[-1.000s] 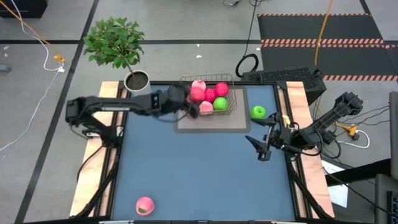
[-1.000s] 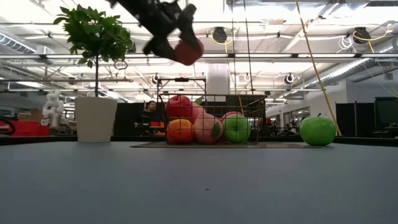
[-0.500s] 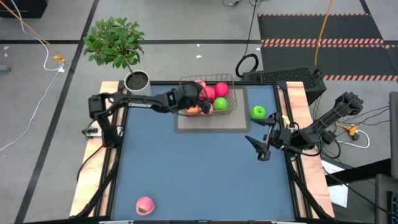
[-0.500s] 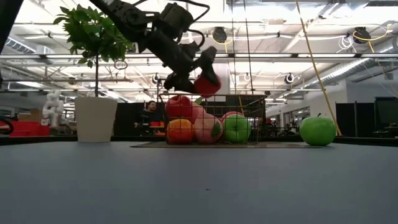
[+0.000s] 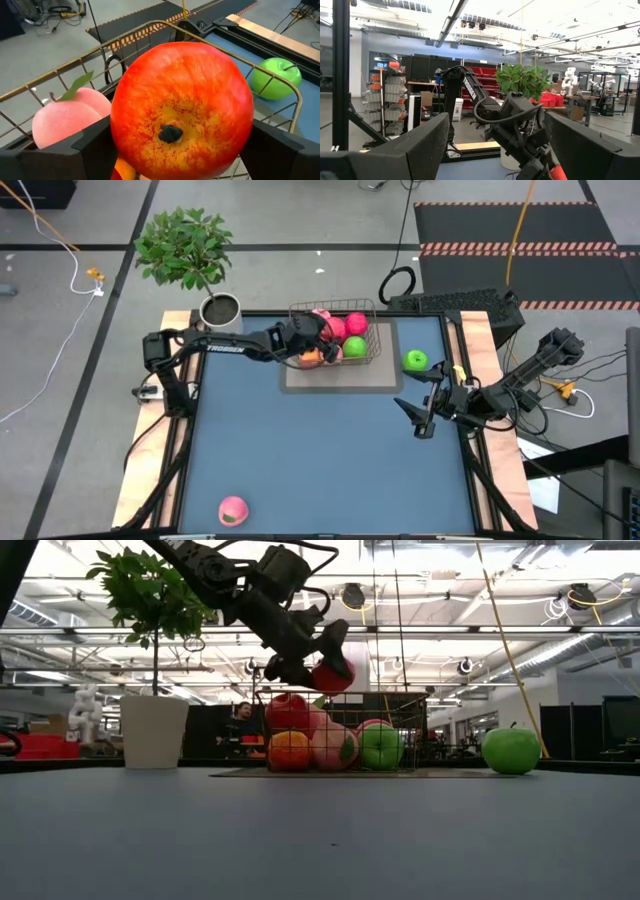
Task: Build produce basket
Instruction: Put the red apple into the wire basket, then put the pink peach into the wire basket
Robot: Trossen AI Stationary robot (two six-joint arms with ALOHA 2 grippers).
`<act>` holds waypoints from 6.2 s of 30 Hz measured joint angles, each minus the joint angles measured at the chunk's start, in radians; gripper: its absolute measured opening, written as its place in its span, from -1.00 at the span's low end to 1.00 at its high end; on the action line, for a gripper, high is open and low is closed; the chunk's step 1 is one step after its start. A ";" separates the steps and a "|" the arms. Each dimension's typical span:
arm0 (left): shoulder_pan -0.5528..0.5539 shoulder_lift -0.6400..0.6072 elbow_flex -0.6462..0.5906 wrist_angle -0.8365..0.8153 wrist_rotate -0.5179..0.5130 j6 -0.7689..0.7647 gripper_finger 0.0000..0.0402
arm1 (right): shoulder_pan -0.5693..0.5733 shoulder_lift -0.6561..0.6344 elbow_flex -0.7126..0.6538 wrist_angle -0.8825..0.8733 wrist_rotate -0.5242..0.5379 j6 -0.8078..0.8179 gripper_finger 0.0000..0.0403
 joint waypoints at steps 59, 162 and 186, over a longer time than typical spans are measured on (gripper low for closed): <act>-1.104 -0.232 0.001 -0.974 0.060 -0.886 0.04 | -0.057 0.058 -0.001 0.000 -0.001 0.045 0.59; -1.039 0.020 0.001 -0.928 0.721 -1.238 0.62 | -0.055 0.058 -0.001 0.000 -0.002 0.076 0.59; -1.198 0.018 0.001 -0.879 0.717 -1.270 0.46 | -0.055 0.058 -0.001 0.000 -0.002 0.072 0.59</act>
